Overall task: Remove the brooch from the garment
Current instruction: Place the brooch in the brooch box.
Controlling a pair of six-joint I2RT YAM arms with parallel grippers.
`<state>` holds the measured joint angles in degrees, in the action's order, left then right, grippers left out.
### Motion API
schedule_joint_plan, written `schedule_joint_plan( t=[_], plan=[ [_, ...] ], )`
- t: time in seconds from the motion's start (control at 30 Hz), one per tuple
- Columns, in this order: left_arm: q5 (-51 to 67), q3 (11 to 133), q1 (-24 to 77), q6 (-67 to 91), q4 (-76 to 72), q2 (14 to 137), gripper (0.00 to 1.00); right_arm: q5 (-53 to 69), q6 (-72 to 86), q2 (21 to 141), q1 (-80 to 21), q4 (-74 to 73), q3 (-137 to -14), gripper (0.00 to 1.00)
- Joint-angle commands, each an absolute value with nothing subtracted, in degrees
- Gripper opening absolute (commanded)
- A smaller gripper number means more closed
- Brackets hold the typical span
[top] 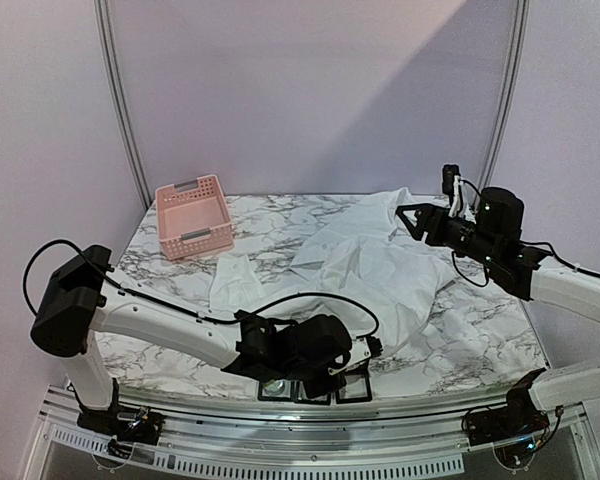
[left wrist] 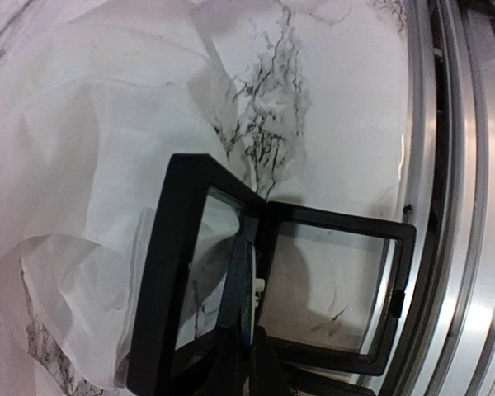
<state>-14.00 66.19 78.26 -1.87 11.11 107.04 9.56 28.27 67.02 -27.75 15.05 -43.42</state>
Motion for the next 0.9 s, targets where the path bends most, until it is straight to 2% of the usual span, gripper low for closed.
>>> schedule_joint_plan(
  t=[0.0,0.5,0.87],
  plan=[
    [-11.98,65.58,78.09,-4.21,9.68,105.84,0.0,9.82,28.65,66.28,-27.12,16.01,-42.45,0.66],
    [-13.48,66.88,79.21,-5.65,11.74,107.23,0.01,9.94,29.07,65.57,-27.02,16.11,-41.93,0.66],
    [-13.0,68.02,79.63,-5.72,12.57,108.27,0.08,9.93,29.27,65.3,-27.03,16.09,-41.74,0.66]
  ],
)
